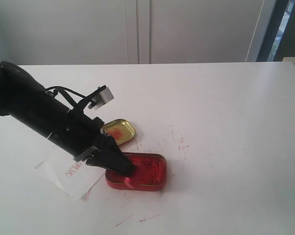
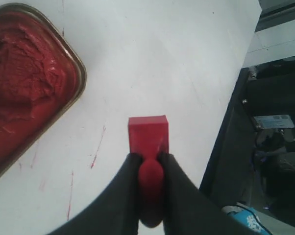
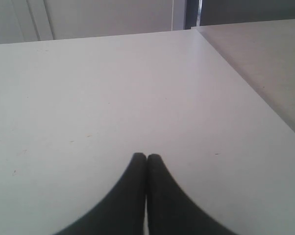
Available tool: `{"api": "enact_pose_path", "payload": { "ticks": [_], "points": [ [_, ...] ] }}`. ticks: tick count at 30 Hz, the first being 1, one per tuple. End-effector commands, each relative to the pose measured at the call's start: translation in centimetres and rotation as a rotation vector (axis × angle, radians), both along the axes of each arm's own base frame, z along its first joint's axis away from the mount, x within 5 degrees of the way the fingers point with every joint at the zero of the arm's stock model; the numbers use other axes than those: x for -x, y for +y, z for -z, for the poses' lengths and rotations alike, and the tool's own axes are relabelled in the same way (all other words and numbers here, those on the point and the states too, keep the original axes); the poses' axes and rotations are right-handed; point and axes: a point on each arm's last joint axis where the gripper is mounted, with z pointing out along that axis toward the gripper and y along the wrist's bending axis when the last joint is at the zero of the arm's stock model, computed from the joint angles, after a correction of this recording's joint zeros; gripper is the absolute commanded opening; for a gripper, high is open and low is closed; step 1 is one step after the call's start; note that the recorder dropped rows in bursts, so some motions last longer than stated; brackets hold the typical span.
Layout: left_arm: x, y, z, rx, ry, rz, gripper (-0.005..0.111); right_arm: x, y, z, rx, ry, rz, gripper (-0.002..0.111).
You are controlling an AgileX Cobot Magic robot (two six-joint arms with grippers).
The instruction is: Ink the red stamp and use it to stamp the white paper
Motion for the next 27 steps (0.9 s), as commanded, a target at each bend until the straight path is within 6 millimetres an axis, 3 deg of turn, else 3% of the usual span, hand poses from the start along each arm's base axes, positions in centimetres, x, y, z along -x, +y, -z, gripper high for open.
{"api": "enact_pose_path", "payload": {
  "ticks": [1,17,27],
  "points": [
    [0.4,-0.5,1.0,0.045,0.087,0.042,0.000,0.0,0.0,0.0,0.005,-0.013,-0.005,0.000],
    [0.4,0.8,3.3,-0.163,0.077,0.108,0.000,0.0,0.0,0.0,0.005,-0.013,-0.005,0.000],
    [-1.1,2.7,4.1,-0.093,0.199,0.029,0.000,0.0,0.0,0.0,0.005,-0.013,-0.005,0.000]
  ]
}}
